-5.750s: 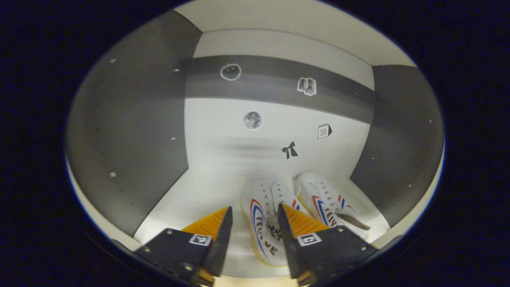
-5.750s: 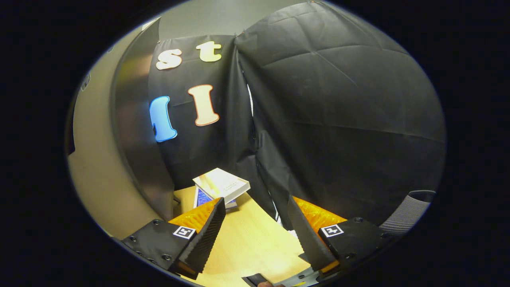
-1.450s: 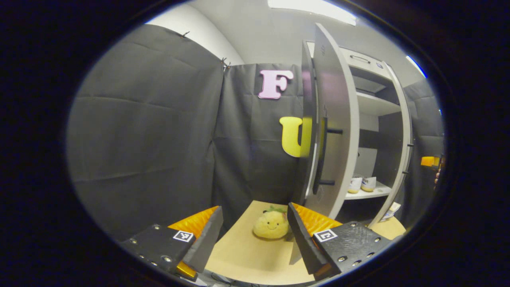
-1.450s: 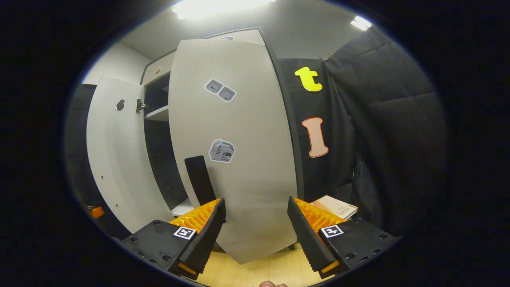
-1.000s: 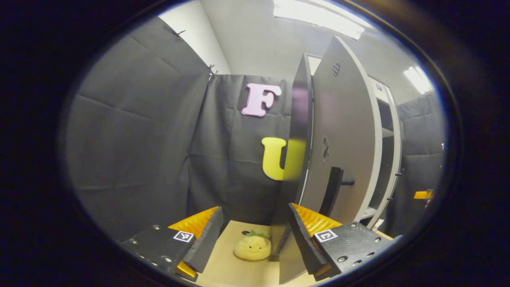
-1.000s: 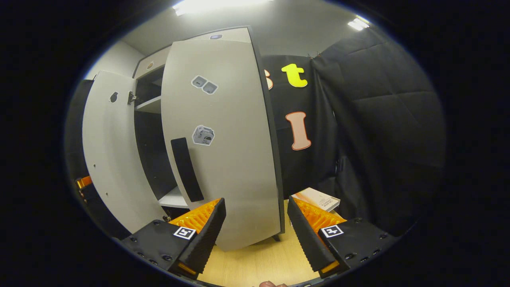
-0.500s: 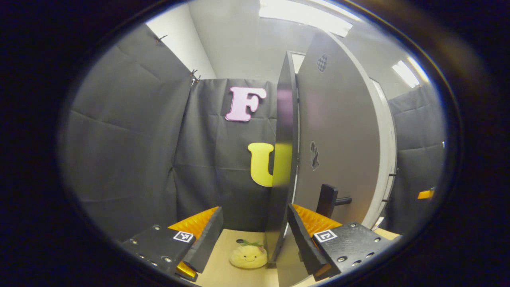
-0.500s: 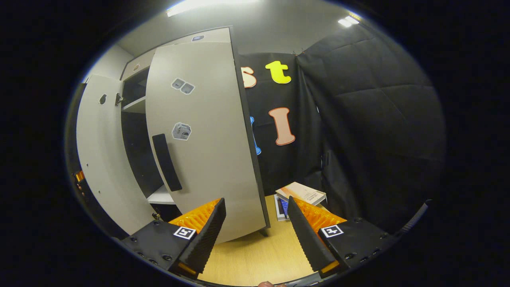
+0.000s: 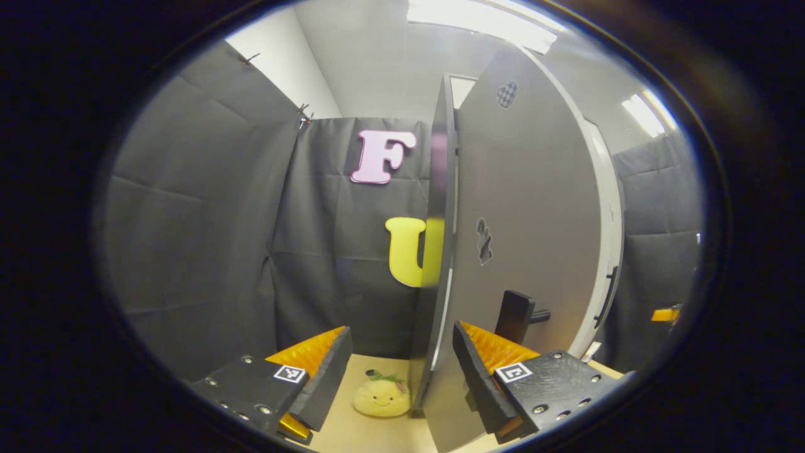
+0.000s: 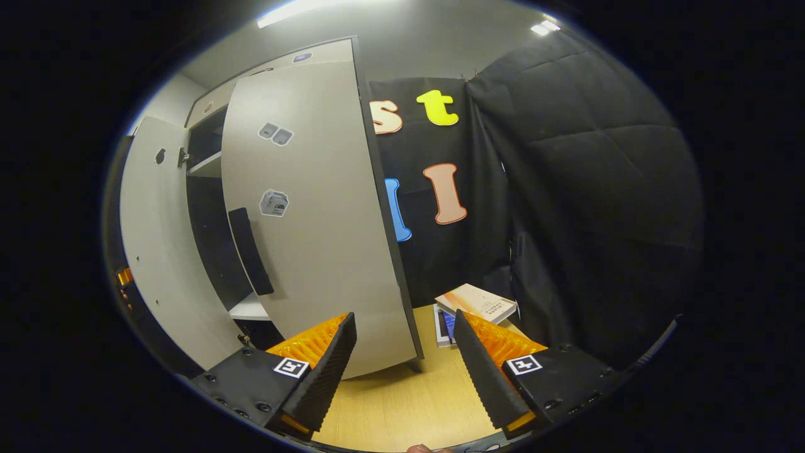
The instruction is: Grab one shoe with the right hand and put it into the shoe cabinet, grab the other shoe with the left hand and put it into the shoe cabinet; then close the right door with the right hand and the left door with the left hand.
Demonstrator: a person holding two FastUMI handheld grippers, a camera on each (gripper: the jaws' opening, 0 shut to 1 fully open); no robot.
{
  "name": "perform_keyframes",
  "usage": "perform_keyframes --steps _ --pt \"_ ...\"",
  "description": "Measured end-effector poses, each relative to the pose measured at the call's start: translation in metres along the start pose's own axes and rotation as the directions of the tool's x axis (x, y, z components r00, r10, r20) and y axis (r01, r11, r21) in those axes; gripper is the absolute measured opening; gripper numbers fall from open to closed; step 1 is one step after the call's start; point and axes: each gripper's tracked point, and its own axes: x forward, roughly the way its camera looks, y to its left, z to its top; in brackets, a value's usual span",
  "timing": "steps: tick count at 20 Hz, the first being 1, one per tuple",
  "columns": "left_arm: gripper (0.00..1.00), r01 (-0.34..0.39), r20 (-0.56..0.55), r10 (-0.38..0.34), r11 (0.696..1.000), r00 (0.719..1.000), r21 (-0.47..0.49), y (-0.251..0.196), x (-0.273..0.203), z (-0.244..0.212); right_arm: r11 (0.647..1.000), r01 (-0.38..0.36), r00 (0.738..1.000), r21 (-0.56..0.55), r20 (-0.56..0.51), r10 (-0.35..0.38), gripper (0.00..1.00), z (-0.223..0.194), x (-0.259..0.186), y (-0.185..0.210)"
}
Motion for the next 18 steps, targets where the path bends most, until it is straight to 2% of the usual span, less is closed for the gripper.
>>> perform_keyframes --steps 4,6,8,13,15,18 --pt "0.94 -0.045 -0.012 0.044 0.995 0.999 -0.093 -0.020 -0.006 -0.011 1.000 -0.012 1.000 0.023 -0.006 0.012 0.98 -0.001 0.007 -0.013" --pt "0.92 -0.060 -0.013 0.059 0.992 0.998 -0.111 -0.033 -0.006 -0.011 0.999 -0.023 1.000 0.046 -0.004 0.023 0.98 0.000 0.012 -0.018" --pt "0.92 -0.079 -0.014 0.078 0.993 0.997 -0.086 -0.045 -0.004 -0.009 0.998 -0.031 0.999 0.054 -0.004 0.031 0.98 0.001 0.015 -0.023" --pt "0.91 -0.102 0.006 0.102 0.994 0.995 0.049 -0.086 -0.003 -0.003 0.997 -0.036 0.999 0.065 0.005 0.035 0.98 0.006 0.026 -0.042" --pt "0.91 -0.117 0.014 0.116 0.991 0.993 0.064 -0.101 0.002 -0.004 0.996 -0.040 0.999 0.080 0.003 0.040 0.98 0.005 0.026 -0.047" --pt "0.92 -0.085 0.016 0.084 0.994 0.996 0.066 -0.132 0.017 -0.008 0.996 -0.032 0.999 0.080 0.005 0.032 0.98 0.003 0.027 -0.059"
